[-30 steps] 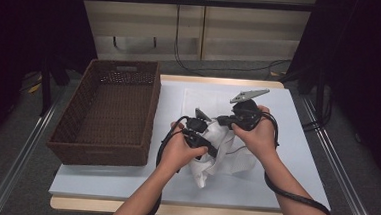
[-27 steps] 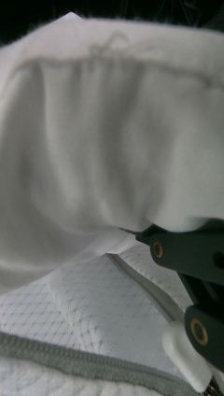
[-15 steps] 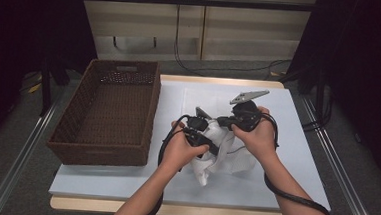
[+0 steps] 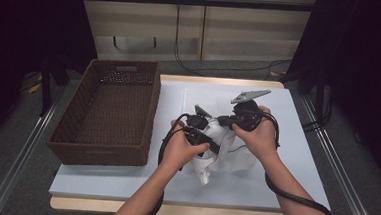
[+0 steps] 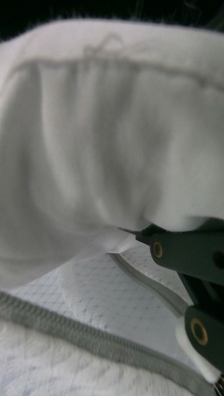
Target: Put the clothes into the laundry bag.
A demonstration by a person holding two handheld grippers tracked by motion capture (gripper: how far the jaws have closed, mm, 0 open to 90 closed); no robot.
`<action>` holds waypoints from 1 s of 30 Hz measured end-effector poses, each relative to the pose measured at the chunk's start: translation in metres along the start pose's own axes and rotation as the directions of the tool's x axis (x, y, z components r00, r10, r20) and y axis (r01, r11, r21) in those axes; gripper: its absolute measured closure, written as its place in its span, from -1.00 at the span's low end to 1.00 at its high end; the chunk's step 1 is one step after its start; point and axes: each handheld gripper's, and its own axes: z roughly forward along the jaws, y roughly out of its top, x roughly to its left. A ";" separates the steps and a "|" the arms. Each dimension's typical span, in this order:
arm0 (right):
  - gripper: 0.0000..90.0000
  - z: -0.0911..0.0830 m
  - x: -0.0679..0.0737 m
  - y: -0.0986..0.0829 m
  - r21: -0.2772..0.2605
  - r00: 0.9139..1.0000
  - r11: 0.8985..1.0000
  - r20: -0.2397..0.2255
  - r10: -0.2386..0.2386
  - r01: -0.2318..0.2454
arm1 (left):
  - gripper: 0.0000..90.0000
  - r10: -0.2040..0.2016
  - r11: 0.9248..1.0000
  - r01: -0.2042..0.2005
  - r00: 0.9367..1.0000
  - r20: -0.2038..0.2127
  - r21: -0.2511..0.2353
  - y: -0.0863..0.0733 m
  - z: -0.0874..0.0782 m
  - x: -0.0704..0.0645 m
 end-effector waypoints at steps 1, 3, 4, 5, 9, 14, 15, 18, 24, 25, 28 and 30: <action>1.00 0.000 0.000 0.001 -0.005 1.000 1.000 0.000 -0.004 0.004 | 0.35 -0.004 1.000 0.004 1.000 0.002 -0.009 0.000 -0.001 -0.001; 1.00 -0.001 0.001 0.002 -0.003 1.000 1.000 0.000 -0.007 0.007 | 0.35 -0.047 0.998 0.047 0.999 0.003 -0.047 0.000 0.000 -0.004; 1.00 -0.001 0.001 0.003 -0.004 1.000 1.000 0.001 -0.010 0.010 | 0.35 -0.049 0.998 0.049 0.999 0.008 -0.039 0.000 0.000 -0.004; 1.00 -0.001 0.001 0.003 -0.002 1.000 1.000 0.002 -0.010 0.010 | 0.35 -0.046 0.998 0.047 0.999 0.010 -0.037 0.000 0.000 -0.004; 1.00 0.000 0.001 0.003 0.005 1.000 1.000 0.005 -0.008 0.008 | 0.35 -0.041 0.999 0.041 0.999 0.005 -0.033 -0.001 0.002 -0.003; 1.00 0.001 0.000 0.002 0.012 1.000 1.000 0.002 -0.004 0.004 | 0.35 -0.012 1.000 0.012 1.000 0.000 -0.013 0.000 0.004 0.003; 1.00 0.001 0.000 0.002 0.010 1.000 1.000 0.001 -0.006 0.006 | 0.35 -0.026 0.999 0.026 1.000 0.004 -0.024 0.000 0.005 0.004; 1.00 0.001 0.001 0.002 0.007 1.000 1.000 -0.003 -0.005 0.005 | 0.35 -0.064 0.997 0.064 0.998 0.000 -0.054 -0.001 0.010 0.005; 1.00 0.002 0.002 0.003 0.008 1.000 1.000 -0.008 -0.008 0.008 | 0.35 -0.082 0.995 0.081 0.997 -0.009 -0.065 0.001 0.014 0.004; 1.00 0.002 0.002 0.003 0.009 1.000 1.000 -0.006 -0.010 0.010 | 0.35 -0.076 0.995 0.076 0.997 -0.006 -0.060 0.002 0.014 0.005; 1.00 0.002 0.002 0.003 0.009 1.000 1.000 -0.007 -0.010 0.010 | 0.35 -0.066 0.996 0.065 0.998 -0.013 -0.056 0.004 0.013 0.005; 1.00 0.002 0.001 0.002 0.006 1.000 1.000 -0.012 -0.008 0.008 | 0.35 -0.072 0.996 0.070 0.997 -0.016 -0.062 0.004 0.014 0.003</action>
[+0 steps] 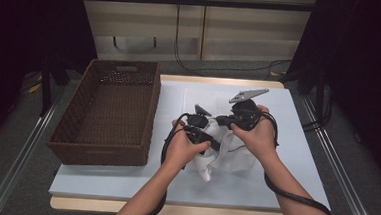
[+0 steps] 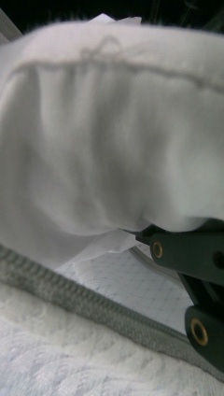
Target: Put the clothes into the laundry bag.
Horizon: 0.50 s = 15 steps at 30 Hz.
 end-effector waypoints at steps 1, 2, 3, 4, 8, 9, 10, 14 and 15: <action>1.00 0.000 0.000 0.000 0.000 1.000 1.000 0.000 0.000 0.000 | 0.35 0.005 1.000 -0.005 1.000 0.001 0.002 0.000 0.000 0.000; 1.00 0.000 0.000 0.000 0.002 1.000 1.000 0.003 0.002 -0.002 | 0.35 0.000 1.000 0.000 1.000 0.004 -0.002 0.001 0.000 0.000; 1.00 0.000 0.000 -0.001 0.004 1.000 1.000 0.005 0.001 -0.001 | 0.35 0.000 1.000 0.000 1.000 0.000 -0.002 0.001 0.000 0.000; 1.00 0.000 0.000 -0.001 0.004 1.000 1.000 0.006 0.001 -0.001 | 0.35 0.002 1.000 -0.002 1.000 -0.001 -0.001 0.001 0.001 0.000; 1.00 0.000 -0.001 -0.002 -0.003 1.000 1.000 0.000 0.002 -0.002 | 0.35 0.005 1.000 -0.005 1.000 0.000 0.000 0.002 0.002 0.001; 1.00 0.000 -0.001 -0.002 -0.002 1.000 1.000 0.002 0.001 -0.001 | 0.35 0.004 1.000 -0.004 1.000 0.001 -0.002 0.002 0.002 0.001; 1.00 0.000 -0.001 -0.002 -0.001 1.000 1.000 0.001 0.001 -0.001 | 0.35 0.004 1.000 -0.004 1.000 -0.001 -0.002 0.002 0.002 0.001; 1.00 0.000 -0.001 -0.002 0.003 1.000 1.000 -0.002 0.001 -0.001 | 0.34 -0.005 1.000 0.005 1.000 -0.006 -0.006 0.003 0.002 0.001; 1.00 0.001 -0.001 -0.002 0.001 1.000 1.000 -0.002 0.000 0.001 | 0.34 -0.005 1.000 0.005 1.000 -0.006 -0.007 0.004 0.002 0.001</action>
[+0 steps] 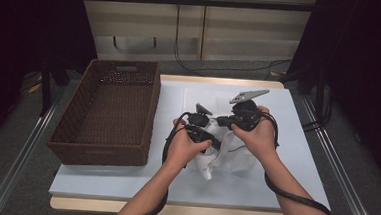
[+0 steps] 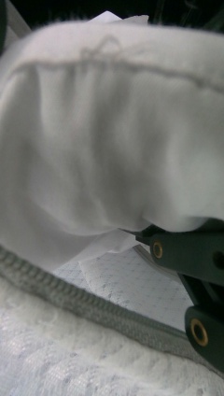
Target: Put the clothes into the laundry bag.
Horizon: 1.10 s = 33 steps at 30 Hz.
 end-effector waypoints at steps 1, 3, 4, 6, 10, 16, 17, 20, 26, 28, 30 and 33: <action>1.00 0.000 0.000 0.000 -0.001 1.000 1.000 0.000 0.000 0.000 | 0.34 0.025 0.999 -0.025 1.000 -0.001 0.019 0.001 -0.001 0.002; 1.00 0.000 0.000 0.000 -0.003 1.000 1.000 0.000 0.003 -0.003 | 0.34 0.035 0.999 -0.035 0.999 0.001 0.027 0.002 -0.002 0.003; 1.00 -0.001 0.000 0.000 0.001 1.000 1.000 0.002 0.009 -0.009 | 0.34 0.009 1.000 -0.009 1.000 0.003 0.005 0.002 -0.001 0.000; 1.00 -0.001 0.000 0.000 -0.001 1.000 1.000 0.001 0.005 -0.005 | 0.34 0.043 0.998 -0.043 0.999 -0.004 0.037 0.003 -0.003 0.003; 1.00 -0.003 0.000 -0.001 -0.002 1.000 1.000 0.007 0.006 -0.006 | 0.34 0.047 0.998 -0.047 0.999 -0.004 0.032 0.004 -0.003 0.001; 1.00 -0.005 -0.001 -0.002 -0.001 1.000 1.000 0.003 0.002 -0.002 | 0.34 0.012 1.000 -0.012 1.000 -0.011 0.004 0.006 0.001 -0.003; 1.00 -0.005 -0.001 -0.003 -0.001 1.000 1.000 0.002 0.003 -0.003 | 0.34 0.042 0.999 -0.042 0.999 -0.015 0.027 0.006 0.000 -0.001; 1.00 -0.006 -0.001 -0.003 -0.002 1.000 1.000 0.004 0.003 -0.003 | 0.34 0.056 0.998 -0.055 0.998 -0.014 0.032 0.008 0.000 0.000; 1.00 -0.007 -0.002 -0.002 -0.008 1.000 1.000 0.009 0.005 -0.005 | 0.34 0.052 0.998 -0.052 0.999 -0.013 0.029 0.010 0.000 0.000; 1.00 -0.007 -0.001 -0.002 -0.008 1.000 1.000 0.004 0.005 -0.005 | 0.34 0.055 0.998 -0.054 0.998 -0.015 0.027 0.010 0.001 0.000; 1.00 -0.007 -0.001 -0.002 -0.006 1.000 1.000 0.009 0.005 -0.005 | 0.34 0.050 0.999 -0.050 0.999 -0.013 0.021 0.010 0.002 0.000; 1.00 -0.007 -0.001 -0.002 -0.008 1.000 1.000 0.011 0.005 -0.005 | 0.34 0.054 0.998 -0.054 0.998 -0.019 0.022 0.010 0.002 0.001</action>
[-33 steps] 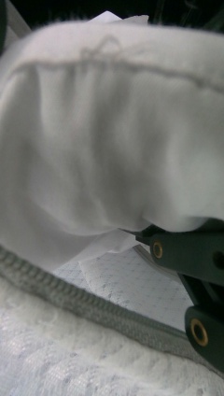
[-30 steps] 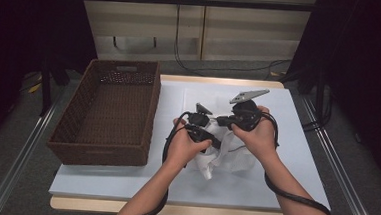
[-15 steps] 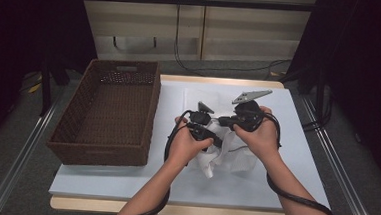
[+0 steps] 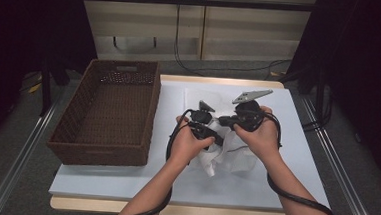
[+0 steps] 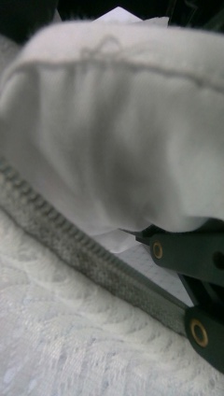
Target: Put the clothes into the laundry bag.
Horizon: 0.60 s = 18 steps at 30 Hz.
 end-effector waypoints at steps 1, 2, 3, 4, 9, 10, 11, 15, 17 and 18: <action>1.00 0.000 0.000 0.000 0.001 1.000 1.000 -0.001 -0.001 0.001 | 0.34 -0.003 1.000 0.003 1.000 0.000 0.002 0.000 0.000 0.000; 1.00 0.000 0.000 0.000 0.003 1.000 1.000 -0.002 0.001 -0.001 | 0.34 -0.010 1.000 0.010 1.000 -0.004 -0.004 0.000 0.001 0.000; 1.00 0.000 0.000 0.000 0.003 1.000 1.000 -0.003 0.001 -0.001 | 0.34 -0.002 1.000 0.002 1.000 -0.004 0.006 0.001 0.001 0.001; 1.00 0.000 0.000 0.000 0.004 1.000 1.000 -0.005 0.001 -0.001 | 0.34 -0.003 1.000 0.003 1.000 -0.001 0.004 0.001 0.001 0.002; 1.00 0.000 0.000 0.000 0.006 1.000 1.000 -0.003 0.000 0.000 | 0.34 0.000 1.000 0.000 1.000 -0.012 0.009 0.002 0.001 0.003; 1.00 0.000 0.000 0.000 0.007 1.000 1.000 -0.004 0.000 0.000 | 0.34 0.002 1.000 -0.002 1.000 -0.017 0.011 0.002 0.001 0.004; 1.00 0.000 0.000 0.000 0.004 1.000 1.000 -0.004 0.001 -0.001 | 0.34 0.000 1.000 0.000 1.000 -0.016 0.008 0.002 0.001 0.004; 1.00 0.000 0.001 0.001 0.001 1.000 1.000 -0.008 -0.003 0.003 | 0.33 -0.023 1.000 0.023 1.000 -0.017 -0.012 0.002 0.002 0.003; 1.00 0.000 0.001 0.001 0.009 1.000 1.000 -0.004 -0.002 0.002 | 0.33 0.003 1.000 -0.003 1.000 -0.015 0.010 0.004 0.001 0.005; 1.00 0.000 0.001 0.001 0.006 1.000 1.000 -0.007 -0.009 0.009 | 0.33 0.003 1.000 -0.003 1.000 -0.010 0.009 0.004 0.001 0.005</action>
